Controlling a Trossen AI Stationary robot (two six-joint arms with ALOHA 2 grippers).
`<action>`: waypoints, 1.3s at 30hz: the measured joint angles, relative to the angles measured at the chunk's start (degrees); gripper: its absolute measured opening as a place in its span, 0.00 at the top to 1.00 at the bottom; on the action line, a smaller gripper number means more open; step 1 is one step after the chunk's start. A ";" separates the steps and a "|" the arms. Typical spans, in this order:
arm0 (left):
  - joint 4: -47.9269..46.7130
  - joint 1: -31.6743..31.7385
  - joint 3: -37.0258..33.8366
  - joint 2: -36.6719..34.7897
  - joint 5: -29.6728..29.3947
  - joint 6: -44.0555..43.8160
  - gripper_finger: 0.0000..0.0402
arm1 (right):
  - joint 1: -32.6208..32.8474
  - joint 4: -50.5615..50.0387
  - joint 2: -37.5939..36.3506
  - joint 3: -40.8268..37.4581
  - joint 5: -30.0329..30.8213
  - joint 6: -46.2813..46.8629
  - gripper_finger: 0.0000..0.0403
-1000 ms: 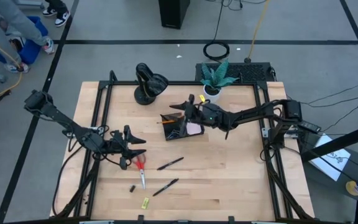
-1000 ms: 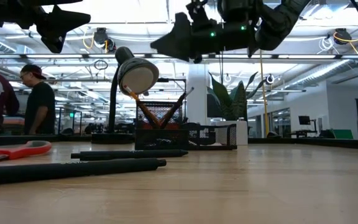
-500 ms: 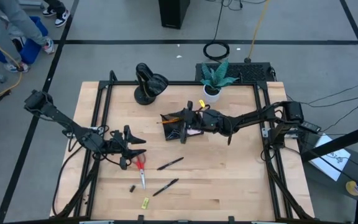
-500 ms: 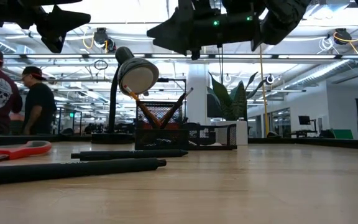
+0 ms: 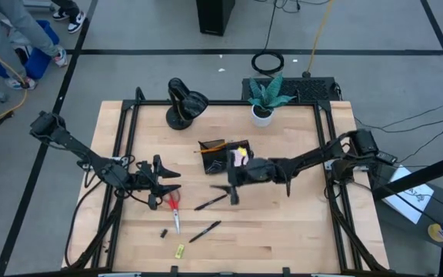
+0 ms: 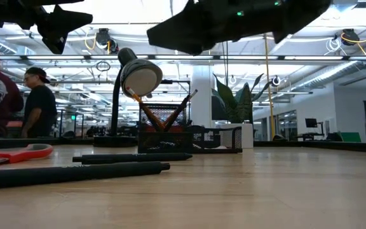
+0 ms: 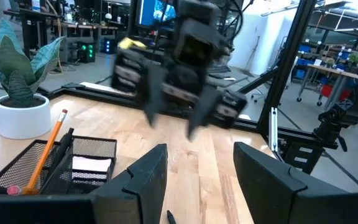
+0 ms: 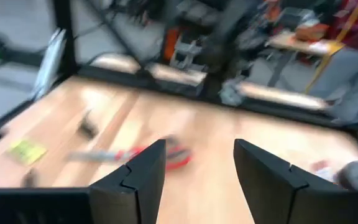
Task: Pick and place office supplies into organizer
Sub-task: Put the black pen into the desk organizer
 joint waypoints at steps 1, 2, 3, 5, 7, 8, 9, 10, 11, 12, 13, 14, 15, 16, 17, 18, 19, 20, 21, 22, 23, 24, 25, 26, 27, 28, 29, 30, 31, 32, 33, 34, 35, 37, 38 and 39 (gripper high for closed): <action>0.00 0.00 0.00 0.00 0.00 -0.02 0.53 | 0.90 -1.65 0.00 -0.01 -0.09 -0.09 0.55; 0.00 0.00 0.00 0.00 0.00 -0.02 0.53 | 1.72 -2.57 0.00 -0.24 -0.60 -0.06 0.55; 0.00 0.00 0.00 0.00 0.00 -0.02 0.53 | 2.38 -2.48 0.00 -0.90 -2.41 0.03 0.55; 0.00 0.00 0.02 0.00 0.00 -0.02 0.53 | 3.26 -0.45 0.00 -2.88 -7.01 1.97 0.55; 0.00 0.00 0.02 0.00 0.00 -0.02 0.53 | 3.76 3.53 0.00 -5.81 -11.54 4.87 0.56; 0.00 0.00 0.02 0.00 0.00 -0.02 0.53 | 3.96 6.09 0.00 -7.42 -13.71 5.82 0.56; 0.00 0.00 0.02 0.00 0.00 -0.02 0.53 | 4.21 8.90 0.00 -9.28 -15.23 6.10 0.56; 0.01 0.00 0.02 0.00 0.00 -0.03 0.53 | 4.48 11.06 0.00 -11.12 -15.89 6.15 0.56; 0.04 0.00 0.02 0.00 0.00 -0.02 0.53 | 4.70 12.74 0.00 -12.88 -15.83 6.17 0.56; 0.04 0.01 0.04 0.00 0.00 -0.02 0.53 | 5.04 13.91 0.00 -14.56 -14.80 6.20 0.56; 0.02 0.00 0.04 0.00 0.00 -0.04 0.53 | 5.42 14.62 0.00 -16.13 -13.21 6.29 0.56; 0.04 0.00 0.04 0.00 0.00 -0.02 0.53 | 5.78 14.67 0.03 -17.34 -11.41 5.45 0.56; 0.04 0.00 0.04 0.00 0.00 -0.04 0.53 | 6.06 14.74 0.31 -18.35 -9.64 3.81 0.56; 0.04 0.00 0.04 0.00 0.00 -0.04 0.53 | 6.31 14.89 0.57 -19.38 -8.02 2.02 0.57; 0.04 0.01 0.04 0.00 0.00 -0.04 0.53 | 6.58 14.61 0.64 -20.31 -6.54 0.85 0.57; 0.04 0.00 0.04 0.00 0.00 -0.03 0.53 | 6.77 14.31 0.68 -20.95 -5.77 0.19 0.57; 0.04 0.00 0.04 0.00 0.00 -0.04 0.53 | 6.85 14.60 0.83 -21.19 -5.74 0.14 0.57; 0.04 0.00 0.04 0.00 0.00 -0.04 0.53 | 6.87 15.71 1.02 -21.25 -5.73 0.66 0.58; 0.02 0.00 0.04 0.00 0.00 -0.04 0.53 | 6.86 16.69 1.13 -21.31 -5.77 1.11 0.58; 0.04 0.00 0.04 0.00 0.00 -0.04 0.53 | 6.69 17.73 1.41 -21.38 -6.31 1.32 0.58; 0.04 0.00 0.04 0.00 0.00 -0.02 0.53 | 6.37 18.77 1.98 -21.38 -7.54 1.14 0.58; 0.02 0.00 0.04 0.00 0.00 -0.04 0.53 | 5.98 19.80 2.77 -21.38 -8.60 0.71 0.58; 0.02 0.02 0.04 0.00 0.00 -0.04 0.53 | 5.62 20.65 3.72 -21.38 -8.86 0.58 0.58; 0.04 0.00 0.04 0.00 0.00 -0.04 0.53 | 5.14 21.60 4.85 -21.38 -8.93 0.60 0.58; 0.04 0.00 0.04 0.00 0.00 -0.04 0.53 | 4.60 22.82 6.02 -21.38 -9.02 0.68 0.58; 0.02 0.00 0.04 0.00 0.01 -0.04 0.53 | 3.98 24.04 7.35 -21.38 -9.04 0.80 0.58; 0.03 0.01 0.04 0.00 0.00 -0.04 0.53 | 3.31 25.49 8.86 -21.38 -9.03 0.91 0.58; 0.04 0.02 0.04 0.00 0.00 -0.04 0.53 | 2.67 26.90 10.25 -21.38 -9.09 1.41 0.58; 0.04 0.00 0.04 0.00 0.00 -0.04 0.53 | 1.98 28.30 11.60 -21.37 -9.72 1.90 0.58; 0.03 0.00 0.04 0.00 0.00 -0.04 0.53 | 1.18 29.99 12.98 -21.18 -11.10 2.68 0.58; 0.04 0.00 0.04 0.00 0.00 -0.04 0.53 | 0.59 31.18 14.05 -20.77 -12.38 3.59 0.58; 0.04 0.00 0.04 0.00 0.00 -0.04 0.53 | 0.08 31.79 14.80 -20.41 -13.90 4.60 0.58; 0.04 0.00 0.04 0.00 0.00 -0.04 0.53 | -0.26 31.91 15.45 -19.94 -15.09 5.12 0.58; 0.03 0.01 0.04 0.00 0.00 -0.04 0.53 | -0.66 31.92 16.57 -18.90 -16.51 5.55 0.58; 0.02 0.00 0.04 0.00 0.00 -0.04 0.53 | -0.75 31.77 17.09 -18.42 -16.55 5.44 0.58; 0.00 0.00 0.04 0.00 0.01 -0.04 0.53 | -0.76 31.26 17.53 -17.90 -16.57 4.76 0.58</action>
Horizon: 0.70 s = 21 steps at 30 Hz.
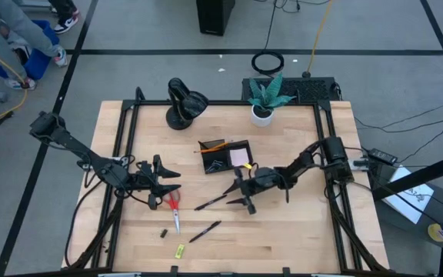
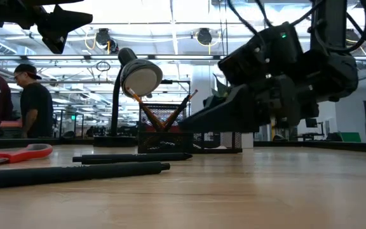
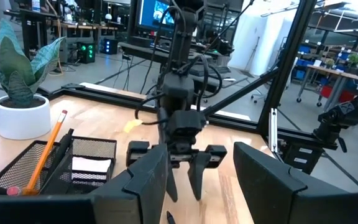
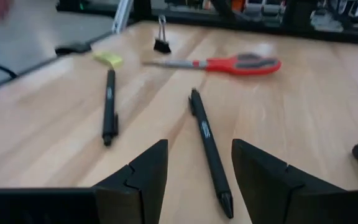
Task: Pick and place office supplies into organizer
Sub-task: Put the black pen into the desk organizer
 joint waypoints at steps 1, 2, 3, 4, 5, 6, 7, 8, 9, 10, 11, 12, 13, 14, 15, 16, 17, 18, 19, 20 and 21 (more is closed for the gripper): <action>-0.06 0.00 0.00 0.00 -0.01 0.00 0.53 | 0.00 -0.87 0.32 0.39 0.02 -0.55 0.58; -0.09 0.00 0.00 0.00 0.01 0.00 0.53 | 0.00 -1.53 0.73 0.81 0.05 -1.18 0.58; -0.07 0.00 0.00 0.00 -0.01 0.00 0.53 | 0.00 -2.34 1.00 1.23 0.05 -1.68 0.58; -0.07 0.00 0.00 0.00 -0.01 0.00 0.53 | 0.00 -2.98 1.41 1.66 0.04 -2.07 0.58; -0.09 0.00 0.00 0.00 0.01 -0.01 0.53 | 0.00 -3.46 1.97 2.32 0.03 -2.43 0.58; -0.09 0.00 0.00 0.00 0.02 0.00 0.53 | 0.00 -3.75 2.42 2.84 0.06 -2.82 0.58; -0.09 0.00 0.00 0.00 0.00 0.00 0.53 | -0.02 -3.73 2.87 3.04 0.06 -2.98 0.58; -0.04 0.00 0.00 0.00 -0.01 -0.02 0.53 | -0.09 -3.80 3.23 3.39 0.05 -3.09 0.58; -0.04 0.02 0.00 0.00 -0.01 0.00 0.53 | -0.20 -3.80 3.63 3.88 0.03 -3.12 0.58; -0.05 0.00 0.00 0.00 -0.01 -0.02 0.53 | -0.38 -3.75 3.94 4.23 0.01 -3.06 0.58; -0.03 0.00 0.00 0.00 0.01 -0.02 0.53 | -0.60 -3.77 4.05 4.34 0.03 -3.01 0.58; -0.03 0.00 0.00 0.00 -0.01 -0.02 0.53 | -0.82 -3.90 4.39 4.55 0.01 -2.94 0.58; -0.03 0.00 0.00 0.00 -0.01 -0.02 0.53 | -1.10 -4.16 4.68 4.88 0.04 -2.91 0.58; -0.03 0.00 0.00 0.00 -0.01 -0.02 0.53 | -1.37 -4.44 4.91 5.04 0.14 -2.90 0.58; -0.03 0.00 0.00 -0.01 0.00 -0.02 0.53 | -1.69 -4.78 5.04 5.17 0.09 -2.92 0.58; -0.07 0.00 0.00 -0.02 -0.01 -0.02 0.53 | -2.03 -5.45 5.06 5.54 0.03 -2.95 0.58; -0.11 0.02 0.00 0.00 -0.01 -0.02 0.53 | -2.33 -6.33 5.05 5.92 -0.07 -3.04 0.58; -0.14 0.00 0.00 0.00 -0.01 -0.02 0.53 | -2.61 -7.41 5.01 6.18 -0.50 -3.07 0.58; -0.08 0.00 0.00 0.00 -0.01 -0.02 0.53 | -2.91 -8.46 5.01 6.37 -1.38 -3.02 0.58; 0.09 0.02 0.00 0.00 -0.01 0.04 0.53 | -3.07 -9.29 5.05 6.51 -1.53 -2.69 0.58; 0.55 0.00 0.00 0.00 -0.02 0.21 0.53 | -3.12 -9.90 5.06 6.68 -1.56 -2.59 0.58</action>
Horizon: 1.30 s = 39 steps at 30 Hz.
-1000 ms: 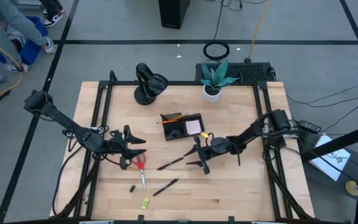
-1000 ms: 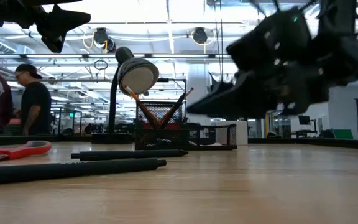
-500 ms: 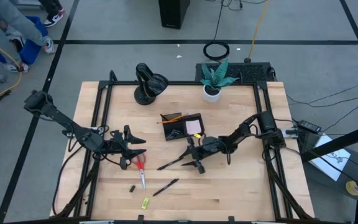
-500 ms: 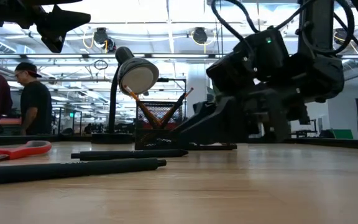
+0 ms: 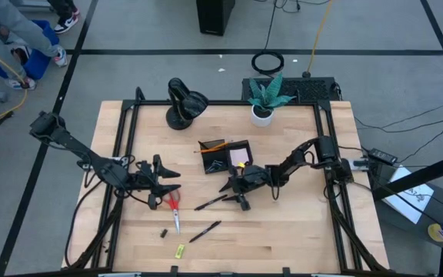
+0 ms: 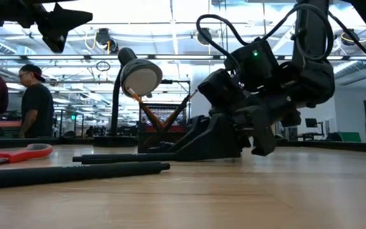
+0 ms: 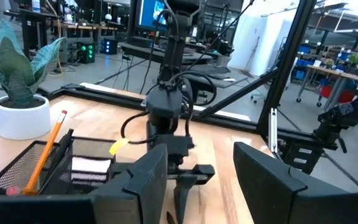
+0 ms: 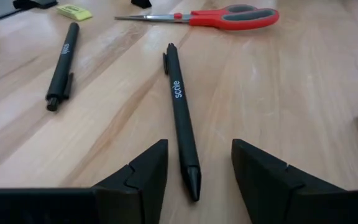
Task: Pick and place office supplies into organizer
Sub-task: Put the black pen into the desk organizer
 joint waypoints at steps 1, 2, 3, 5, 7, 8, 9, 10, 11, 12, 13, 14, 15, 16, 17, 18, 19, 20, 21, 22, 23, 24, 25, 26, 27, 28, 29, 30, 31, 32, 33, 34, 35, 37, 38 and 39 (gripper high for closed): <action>0.79 0.01 0.00 0.00 -0.01 0.11 0.53 | 0.02 -0.56 -0.07 0.18 0.05 -0.16 0.58; 1.45 0.02 0.01 -0.01 -0.04 0.10 0.53 | 0.04 -0.71 -0.06 0.21 0.04 -0.32 0.58; 1.58 0.02 0.02 -0.04 -0.03 0.01 0.53 | 0.04 -0.83 -0.06 0.21 0.06 -0.33 0.58; 1.50 0.01 0.02 0.00 -0.03 -0.37 0.53 | 0.04 -0.99 -0.08 0.21 0.06 -0.13 0.58; 1.53 0.00 0.02 0.00 -0.03 -0.80 0.53 | 0.04 -1.33 -0.10 0.21 0.10 0.63 0.58; 1.48 0.00 0.02 0.00 -0.01 -1.54 0.53 | 0.04 -1.52 -0.12 0.22 0.08 0.92 0.58; 1.49 0.02 0.02 0.00 0.01 -2.19 0.53 | 0.04 -1.68 -0.13 0.23 0.09 1.20 0.58; 1.48 0.02 0.02 0.00 0.01 -2.97 0.53 | 0.04 -1.90 -0.13 0.23 0.22 1.29 0.58; 1.50 0.00 0.02 0.00 -0.01 -3.39 0.53 | 0.04 -2.15 -0.15 0.23 0.26 1.29 0.58; 1.48 0.00 0.02 0.00 -0.02 -3.49 0.53 | 0.04 -2.42 -0.17 0.23 0.26 1.22 0.58; 1.50 0.02 0.02 0.00 -0.01 -3.57 0.53 | 0.04 -2.74 -0.17 0.23 0.26 1.14 0.58; 1.57 0.02 0.02 0.00 -0.01 -3.57 0.53 | 0.04 -2.95 -0.17 0.23 0.29 1.02 0.58; 1.57 0.00 0.02 0.00 -0.01 -3.59 0.53 | 0.04 -3.20 -0.17 0.21 0.30 0.95 0.58; 1.57 0.00 0.02 0.00 -0.01 -3.60 0.53 | 0.04 -3.28 -0.17 0.21 0.30 0.94 0.58; 1.57 0.02 0.02 0.00 -0.01 -3.60 0.53 | 0.04 -3.30 -0.17 0.21 0.32 0.97 0.58; 1.61 0.00 0.02 0.00 -0.05 -3.67 0.53 | 0.04 -3.34 -0.17 0.21 0.32 0.98 0.59; 2.05 0.00 0.02 0.00 -0.33 -4.17 0.53 | 0.04 -3.34 -0.17 0.21 0.33 0.98 0.60; 2.84 0.00 0.02 0.00 -0.87 -5.00 0.53 | 0.04 -3.30 -0.17 0.21 0.34 0.99 0.61; 4.00 0.02 0.02 0.00 -1.49 -5.48 0.53 | 0.06 -3.25 -0.17 0.21 0.34 1.01 0.62; 5.25 0.02 0.02 0.00 -1.70 -5.51 0.53 | 0.08 -3.25 -0.17 0.21 0.32 1.01 0.64; 6.14 0.02 0.02 0.00 -1.74 -5.48 0.53 | 0.08 -3.25 -0.17 0.21 0.30 0.98 0.67; 6.25 0.02 0.02 -0.04 -1.64 -5.29 0.53 | 0.08 -3.27 -0.17 0.21 0.30 0.98 0.69; 6.02 0.02 0.02 -0.03 -1.63 -5.28 0.53 | 0.08 -3.43 -0.17 0.19 0.30 0.98 0.72; 5.87 0.02 0.02 0.00 -1.64 -5.33 0.53 | 0.08 -3.55 -0.17 0.19 0.30 0.98 0.74; 5.85 0.02 0.02 0.00 -1.65 -5.69 0.53 | 0.08 -3.57 -0.17 0.19 0.30 0.95 0.77; 5.96 0.02 0.02 0.00 -1.65 -6.26 0.53 | 0.08 -3.59 -0.17 0.19 0.29 0.88 0.79; 6.03 0.02 0.02 0.00 -1.65 -6.48 0.53 | 0.10 -3.60 -0.17 0.19 0.29 0.81 0.82; 6.01 0.02 0.02 0.00 -1.68 -6.52 0.53 | 0.10 -3.58 -0.16 0.19 0.29 0.81 0.84; 5.79 0.02 0.02 0.00 -1.85 -6.18 0.53 | 0.10 -3.58 -0.15 0.19 0.28 0.81 0.87; 5.54 0.02 0.02 0.00 -1.96 -5.71 0.53 | 0.10 -3.54 -0.15 0.19 0.30 0.82 0.89; 5.44 0.00 0.02 0.00 -2.24 -5.61 0.53 | 0.10 -3.50 -0.15 0.17 0.28 0.88 0.91; 5.47 0.02 0.02 0.00 -2.87 -5.87 0.53 | 0.10 -3.33 -0.15 0.13 0.28 1.06 0.93; 5.66 0.04 0.02 0.00 -3.89 -6.45 0.53 | 0.10 -3.20 -0.13 0.12 0.28 1.50 0.94; 5.93 0.11 0.02 0.00 -6.72 -7.64 0.53 | 0.11 -2.23 -0.08 0.12 0.23 2.54 0.94; 5.93 0.11 0.02 0.00 -8.08 -8.42 0.53 | 0.12 -1.40 -0.03 0.12 0.23 3.15 0.94; 5.89 0.11 0.02 0.00 -9.20 -9.54 0.53 | 0.12 -0.55 0.03 0.09 0.24 3.82 0.94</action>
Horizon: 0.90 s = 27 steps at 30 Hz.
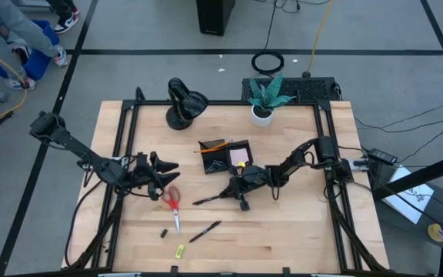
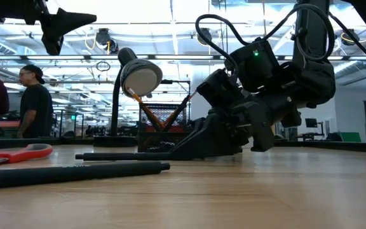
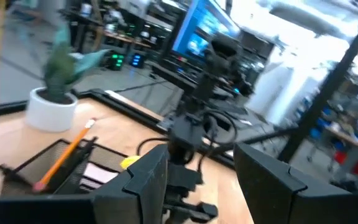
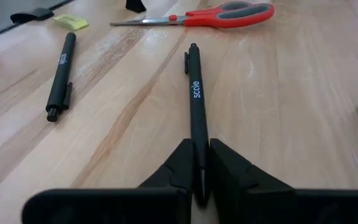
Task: Pick and place office supplies into organizer
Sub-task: Put the black pen into the desk organizer
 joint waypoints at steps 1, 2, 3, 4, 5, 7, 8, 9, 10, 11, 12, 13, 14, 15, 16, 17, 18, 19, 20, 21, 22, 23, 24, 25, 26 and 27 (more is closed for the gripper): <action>-0.09 0.00 0.00 0.00 -0.65 -1.22 0.53 | 0.04 0.96 0.08 -0.08 0.02 0.70 0.93; -0.21 0.00 0.00 0.10 -0.96 -2.47 0.53 | 0.13 2.12 0.16 -0.12 0.00 1.58 0.92; -0.20 -0.01 0.00 0.50 -1.07 -3.68 0.53 | 0.16 3.22 0.19 -0.13 -0.02 2.18 0.91; -0.18 -0.03 0.00 0.95 -1.13 -4.56 0.53 | 0.17 4.51 0.16 -0.13 -0.06 2.81 0.90; -0.28 -0.04 -0.02 1.37 -1.11 -5.02 0.53 | 0.16 5.58 0.08 -0.13 -0.11 3.38 0.89; -0.06 -0.04 -0.02 2.29 -1.12 -5.43 0.53 | 0.13 6.50 0.04 -0.10 -0.16 3.87 0.90; 0.02 -0.04 -0.02 2.83 -1.30 -5.46 0.53 | 0.13 6.51 0.04 -0.10 -0.16 3.83 0.91; -0.03 -0.04 -0.02 3.36 -1.59 -5.67 0.53 | 0.13 6.57 0.04 -0.10 -0.25 3.67 0.92; -0.06 -0.04 -0.03 3.78 -1.63 -5.94 0.53 | 0.11 6.90 0.04 -0.10 -0.72 3.63 0.93; -0.02 -0.04 -0.03 4.11 -1.61 -6.35 0.53 | 0.09 7.41 0.04 -0.10 -1.75 3.63 0.94; 0.08 -0.04 -0.02 4.44 -1.60 -6.89 0.53 | 0.11 7.88 0.04 -0.10 -2.42 3.90 0.94; 0.08 -0.04 -0.04 4.70 -1.58 -7.26 0.53 | 0.11 8.43 0.04 -0.10 -3.04 4.32 0.94; 0.00 -0.04 -0.04 4.96 -1.57 -7.31 0.53 | 0.11 9.02 0.04 -0.10 -3.13 4.77 0.93; 0.08 -0.04 -0.04 5.22 -1.57 -7.31 0.53 | 0.13 9.86 0.04 -0.10 -3.17 5.16 0.93; 0.10 -0.04 -0.04 5.34 -1.57 -7.32 0.53 | 0.13 10.91 0.04 -0.10 -3.17 5.70 0.92; 0.03 -0.04 -0.04 5.35 -1.57 -7.32 0.53 | 0.13 12.12 0.04 -0.08 -3.19 6.46 0.91; 0.05 -0.04 -0.04 5.35 -1.57 -7.25 0.53 | 0.13 13.31 0.04 -0.08 -3.20 7.34 0.91; 0.09 -0.04 -0.04 5.33 -1.57 -7.25 0.53 | 0.13 14.20 0.02 -0.06 -3.22 7.96 0.90; 0.07 -0.04 -0.04 5.33 -1.57 -7.25 0.53 | 0.13 15.08 0.02 -0.06 -3.30 8.36 0.91; 0.09 -0.04 -0.04 5.33 -1.57 -7.20 0.53 | 0.11 15.96 -0.01 -0.06 -3.46 8.75 0.91; 0.21 -0.04 -0.04 5.34 -1.57 -7.17 0.53 | 0.11 16.94 -0.01 -0.06 -3.66 9.35 0.92; 0.42 -0.04 -0.04 5.33 -1.55 -7.17 0.53 | 0.11 18.07 -0.01 -0.06 -3.69 10.09 0.92; 0.60 -0.04 -0.04 5.33 -1.58 -7.20 0.53 | 0.11 19.30 -0.01 -0.06 -3.59 11.05 0.93; 0.76 -0.04 -0.04 5.33 -1.80 -7.20 0.53 | 0.11 20.41 -0.03 -0.06 -3.28 12.22 0.93; 0.83 -0.04 -0.04 5.33 -2.41 -7.06 0.53 | 0.10 21.48 -0.05 -0.04 -3.21 13.30 0.94; 1.08 -0.04 -0.04 5.33 -2.86 -7.06 0.53 | 0.07 22.55 -0.05 -0.04 -3.19 14.33 0.93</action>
